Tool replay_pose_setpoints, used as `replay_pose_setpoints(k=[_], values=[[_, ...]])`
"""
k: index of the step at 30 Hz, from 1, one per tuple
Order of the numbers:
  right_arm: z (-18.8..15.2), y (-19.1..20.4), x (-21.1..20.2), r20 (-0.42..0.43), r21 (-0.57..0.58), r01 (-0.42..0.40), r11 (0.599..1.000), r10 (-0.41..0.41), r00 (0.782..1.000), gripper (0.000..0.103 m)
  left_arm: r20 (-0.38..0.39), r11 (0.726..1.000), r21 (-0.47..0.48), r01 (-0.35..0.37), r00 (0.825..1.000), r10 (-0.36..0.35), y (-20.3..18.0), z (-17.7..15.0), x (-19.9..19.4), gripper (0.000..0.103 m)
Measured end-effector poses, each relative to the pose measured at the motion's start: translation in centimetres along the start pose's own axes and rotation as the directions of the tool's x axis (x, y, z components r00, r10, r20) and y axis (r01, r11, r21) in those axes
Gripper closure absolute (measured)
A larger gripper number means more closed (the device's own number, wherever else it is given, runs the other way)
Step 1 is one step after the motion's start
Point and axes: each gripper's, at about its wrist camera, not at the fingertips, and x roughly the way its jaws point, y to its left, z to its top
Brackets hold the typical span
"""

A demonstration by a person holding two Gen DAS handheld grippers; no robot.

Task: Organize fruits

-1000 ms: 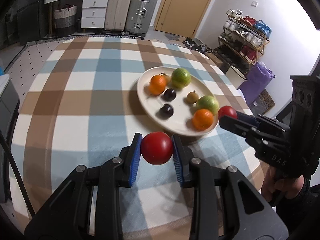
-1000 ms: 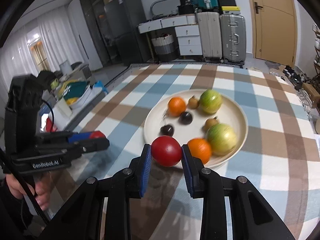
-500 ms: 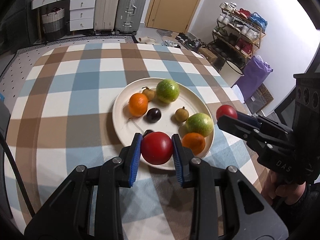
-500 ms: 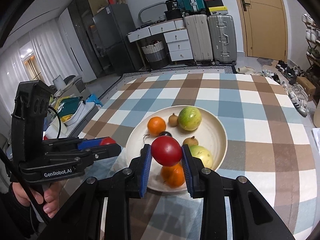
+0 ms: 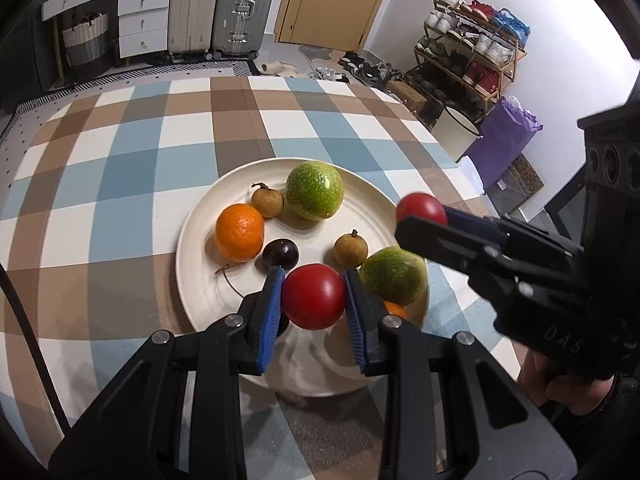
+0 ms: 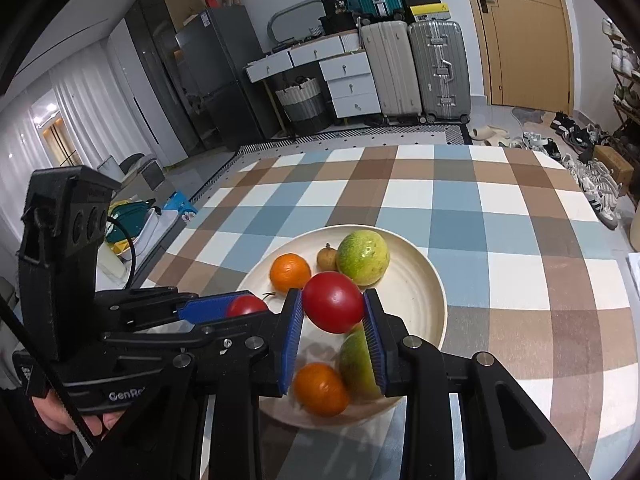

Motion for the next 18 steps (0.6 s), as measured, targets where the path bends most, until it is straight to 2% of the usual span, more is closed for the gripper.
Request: replay_pose_setpoints(k=[4,12,14,15,16,18], values=[[0.5,-0.8,1.1,-0.013,0.037,-0.013,0.999,0.013,1.000,0.073,-0.017,1.000,0.004,0.013,1.000,-0.013,-0.1,0.1,1.0,0.076],[0.2,-0.9,2.7,-0.055,0.029,-0.016,0.999,0.017,0.998,0.071,-0.037,1.000,-0.007,0.019,0.999,-0.020,0.0,0.1,2.2,0.076],[0.2,-1.0,2.7,-0.060,0.037,-0.004,0.999,0.007,0.998,0.058,-0.035,1.000,-0.015,0.018,0.999,-0.019,0.1,0.1,2.2,0.073],[0.2,-1.1,2.7,-0.059,0.043,0.004,0.999,-0.001,0.998,0.045,-0.033,1.000,-0.017,0.015,0.999,-0.015,0.2,0.2,2.1,0.068],[0.2,-1.3,2.4,-0.052,0.052,0.012,0.999,-0.009,0.999,0.041,-0.032,1.000,-0.019,0.011,0.999,-0.011,0.2,0.2,2.0,0.061],[0.1,-1.7,1.4,-0.017,0.069,0.006,0.998,-0.005,1.000,0.040,-0.022,1.000,-0.019,0.009,1.000,-0.009,0.1,0.1,1.5,0.051]])
